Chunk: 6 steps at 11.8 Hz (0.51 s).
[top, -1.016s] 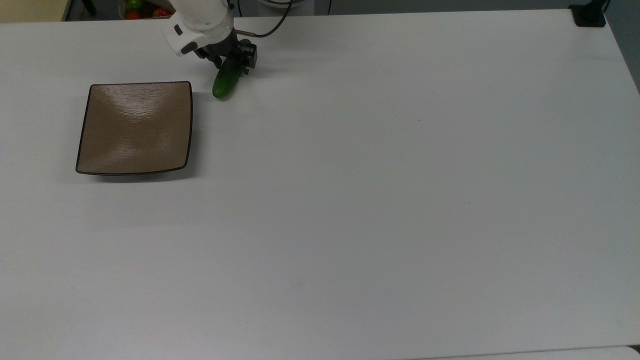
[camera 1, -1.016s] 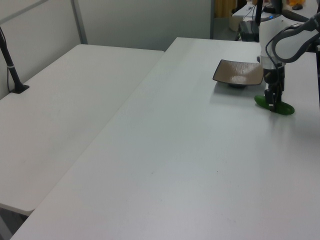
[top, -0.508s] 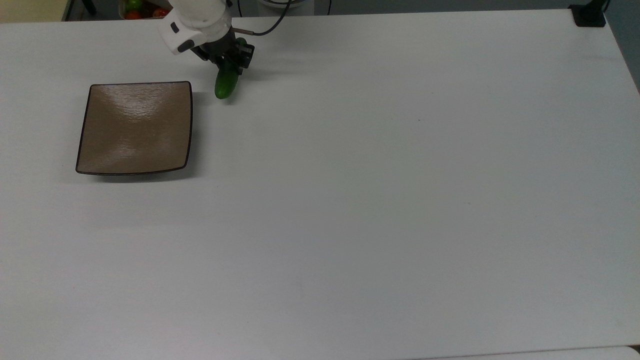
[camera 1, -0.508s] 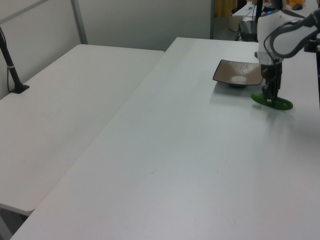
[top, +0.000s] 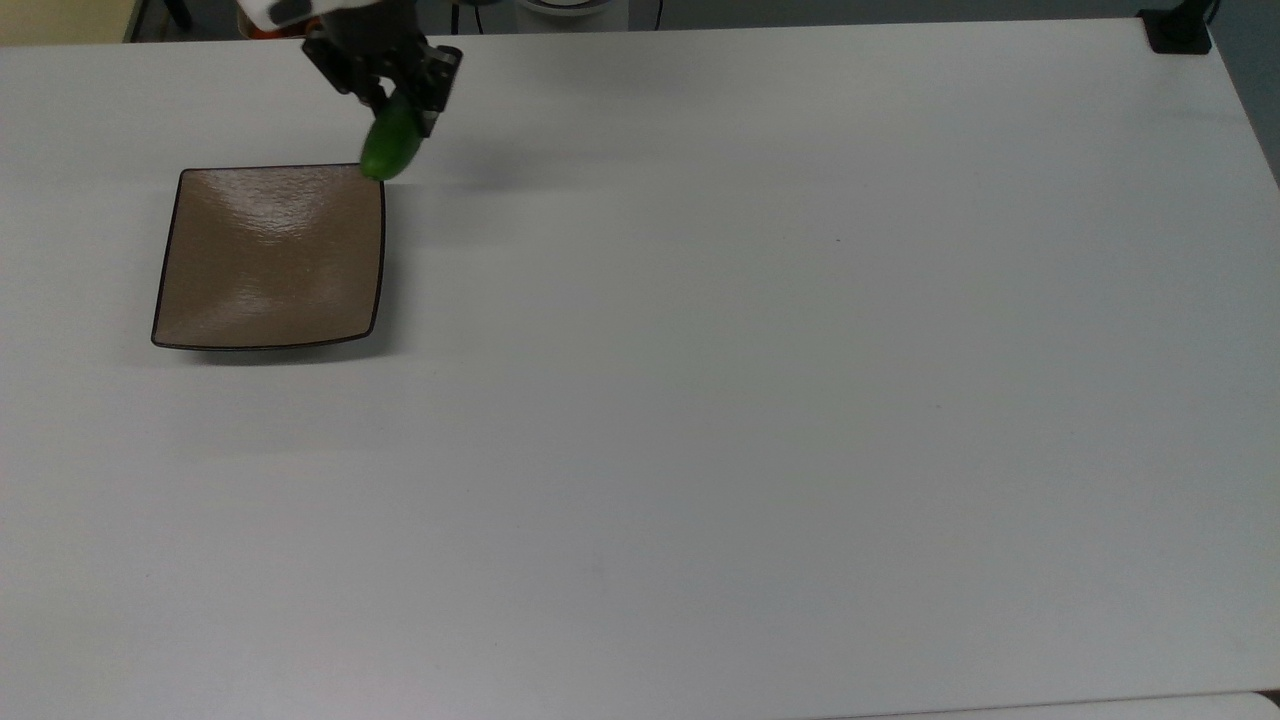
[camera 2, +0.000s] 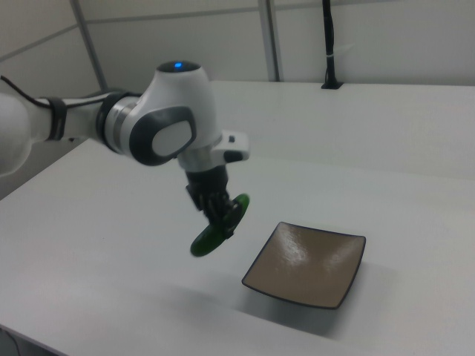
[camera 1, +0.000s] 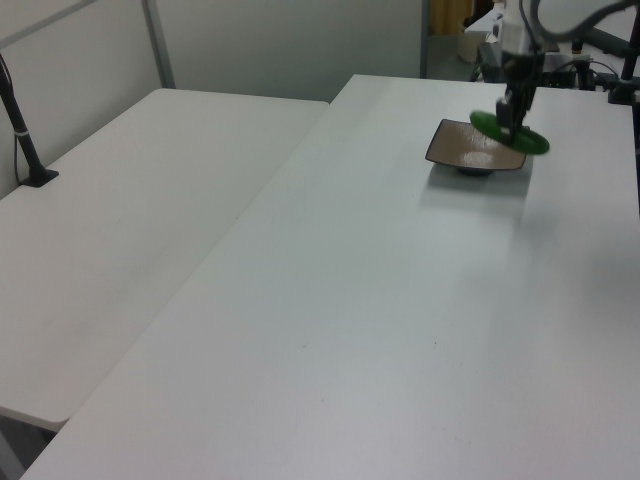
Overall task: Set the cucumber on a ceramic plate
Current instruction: 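Lift the cucumber and carry it over the brown plate, then lower the cucumber onto the plate and open the gripper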
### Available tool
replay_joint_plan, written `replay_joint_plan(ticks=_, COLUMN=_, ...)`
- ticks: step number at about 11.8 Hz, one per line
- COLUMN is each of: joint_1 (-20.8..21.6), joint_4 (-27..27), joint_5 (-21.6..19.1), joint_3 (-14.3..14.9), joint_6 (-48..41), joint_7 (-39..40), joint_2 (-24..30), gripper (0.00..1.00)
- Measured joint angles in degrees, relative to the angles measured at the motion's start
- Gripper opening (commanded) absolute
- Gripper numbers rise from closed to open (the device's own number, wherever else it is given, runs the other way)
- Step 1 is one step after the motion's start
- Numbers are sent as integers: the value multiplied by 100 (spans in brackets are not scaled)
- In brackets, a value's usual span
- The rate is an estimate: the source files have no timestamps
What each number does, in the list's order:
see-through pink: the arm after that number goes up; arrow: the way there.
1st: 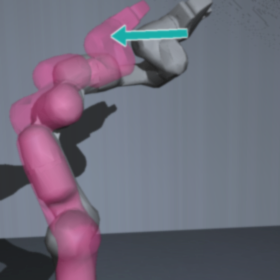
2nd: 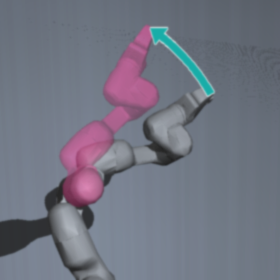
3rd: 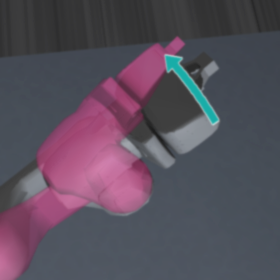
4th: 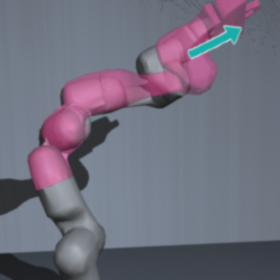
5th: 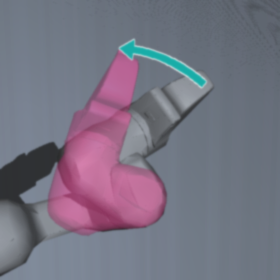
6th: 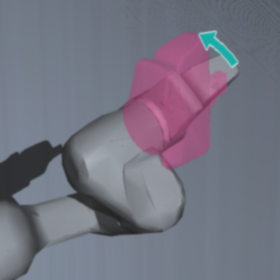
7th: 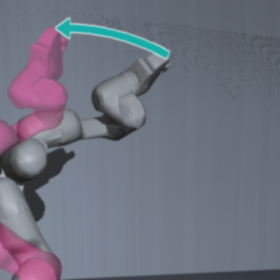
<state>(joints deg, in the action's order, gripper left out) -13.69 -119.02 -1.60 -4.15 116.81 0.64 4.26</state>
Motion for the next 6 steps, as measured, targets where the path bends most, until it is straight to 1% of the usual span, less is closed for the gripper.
replay_joint_plan(ticks=2, joint_1=-329, joint_4=429, joint_5=-210, joint_3=23, joint_6=0, joint_7=6, joint_2=-283, gripper=30)
replay_joint_plan(ticks=3, joint_1=-495, joint_4=666, joint_5=-230, joint_3=32, joint_6=2, joint_7=8, joint_2=-569, gripper=52)
replay_joint_plan(ticks=4, joint_1=-643, joint_4=908, joint_5=-231, joint_3=35, joint_6=10, joint_7=12, joint_2=-898, gripper=100)
replay_joint_plan(ticks=6, joint_1=-792, joint_4=1275, joint_5=-230, joint_3=37, joint_6=79, joint_7=28, joint_2=-1499, gripper=100)
